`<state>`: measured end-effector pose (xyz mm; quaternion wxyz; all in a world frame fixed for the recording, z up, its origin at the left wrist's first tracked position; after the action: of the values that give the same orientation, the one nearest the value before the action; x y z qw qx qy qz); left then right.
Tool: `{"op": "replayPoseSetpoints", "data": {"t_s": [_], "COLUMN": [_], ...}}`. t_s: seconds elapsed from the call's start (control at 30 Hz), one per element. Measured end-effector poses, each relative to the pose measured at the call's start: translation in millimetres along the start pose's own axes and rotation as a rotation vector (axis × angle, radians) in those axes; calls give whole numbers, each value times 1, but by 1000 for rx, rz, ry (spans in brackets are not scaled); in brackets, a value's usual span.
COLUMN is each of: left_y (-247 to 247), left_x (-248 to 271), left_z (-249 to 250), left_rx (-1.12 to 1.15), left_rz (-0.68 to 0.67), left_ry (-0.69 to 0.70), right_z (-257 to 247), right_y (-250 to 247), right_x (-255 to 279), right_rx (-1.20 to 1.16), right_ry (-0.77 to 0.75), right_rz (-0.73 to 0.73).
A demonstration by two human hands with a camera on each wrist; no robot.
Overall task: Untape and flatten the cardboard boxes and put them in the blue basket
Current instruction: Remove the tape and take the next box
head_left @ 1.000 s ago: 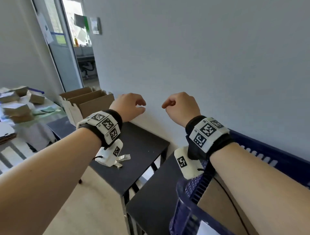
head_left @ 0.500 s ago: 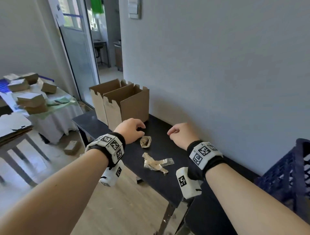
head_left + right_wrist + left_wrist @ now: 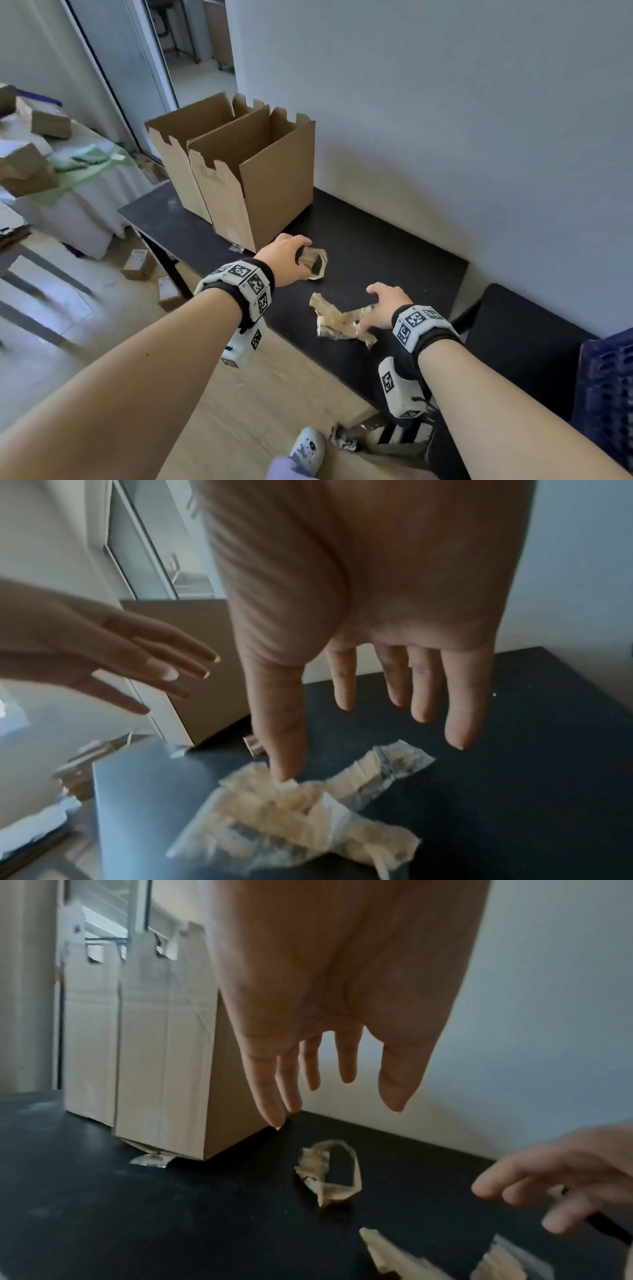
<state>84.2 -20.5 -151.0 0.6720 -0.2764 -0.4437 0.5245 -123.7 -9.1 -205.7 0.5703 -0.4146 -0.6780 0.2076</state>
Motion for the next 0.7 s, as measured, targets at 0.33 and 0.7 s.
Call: {"op": "replayPoseSetpoints", "data": {"t_s": [0.33, 0.7], "left_y": [61, 62], "left_x": [-90, -108], "left_z": [-10, -6], "left_rx": [-64, -235], "left_rz": [-368, -520], "left_ry": [50, 163], "right_z": [-19, -26], "right_y": [19, -9], "right_x": [-55, -61], "right_rx": [210, -205], "right_ry": [-148, 56], "right_rz": [-51, -127]}}
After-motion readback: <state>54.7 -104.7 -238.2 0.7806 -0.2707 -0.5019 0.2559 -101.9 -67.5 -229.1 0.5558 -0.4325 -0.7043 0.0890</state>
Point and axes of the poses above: each hand's wrist, its own x-axis away from the middle knuckle, its own y-axis out of the palm, z = x × y, the point moved 7 cm from there along -x, towards the middle knuckle, and after that the axes turned 1 degree about y, right-handed, at the moved point
